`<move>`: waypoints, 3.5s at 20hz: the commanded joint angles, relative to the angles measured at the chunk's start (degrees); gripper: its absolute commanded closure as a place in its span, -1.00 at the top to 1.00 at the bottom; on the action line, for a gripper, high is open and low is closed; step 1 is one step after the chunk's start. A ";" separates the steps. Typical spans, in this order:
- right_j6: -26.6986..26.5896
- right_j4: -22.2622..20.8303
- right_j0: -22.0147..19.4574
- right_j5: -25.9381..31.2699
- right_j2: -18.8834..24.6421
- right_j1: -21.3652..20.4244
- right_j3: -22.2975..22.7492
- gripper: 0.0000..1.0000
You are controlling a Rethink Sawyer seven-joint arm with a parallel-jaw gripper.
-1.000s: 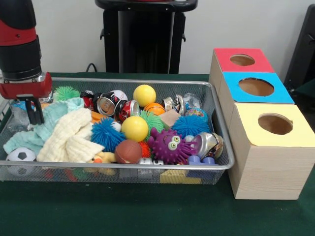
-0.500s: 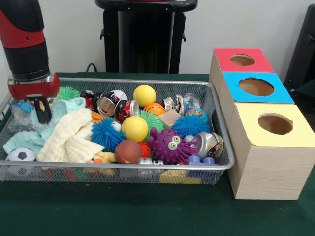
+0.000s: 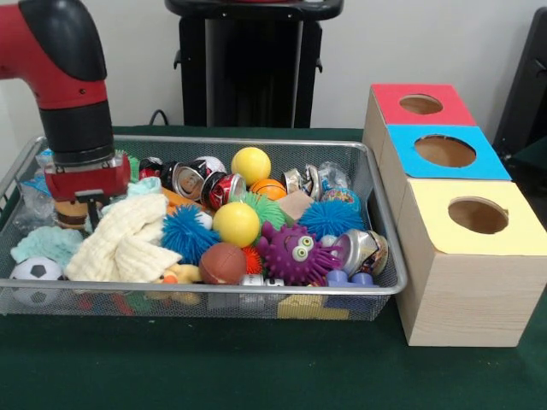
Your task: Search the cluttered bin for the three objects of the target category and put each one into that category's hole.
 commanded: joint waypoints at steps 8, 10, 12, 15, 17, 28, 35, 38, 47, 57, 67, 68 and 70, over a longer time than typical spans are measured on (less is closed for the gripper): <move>4.48 -2.55 3.96 -10.72 -3.21 8.71 2.46 -1.00; 5.90 -2.01 4.48 -11.88 -3.96 8.30 3.61 -1.00; 7.06 -1.99 4.80 -13.82 -4.93 8.26 4.69 -1.00; 7.14 -1.48 4.08 -14.92 -5.04 8.60 6.31 -1.00; 7.63 -1.25 4.13 -16.06 -5.58 8.05 7.81 -1.00; 10.32 2.41 6.56 -22.98 -10.66 5.80 14.11 -1.00; 9.07 2.95 5.10 -24.17 -10.65 8.23 14.40 -1.00; 8.96 2.95 4.64 -24.91 -10.76 8.99 14.61 -1.00; 8.15 1.01 2.41 -27.63 -10.28 11.05 14.84 -1.00; 10.09 3.60 5.97 -33.64 -14.87 6.04 19.57 -1.00; 10.21 5.27 7.45 -35.34 -17.05 2.91 21.64 -1.00; 10.13 5.40 7.50 -35.15 -17.09 2.59 21.76 -1.00; 10.10 5.38 7.22 -35.00 -16.90 2.45 21.93 -1.00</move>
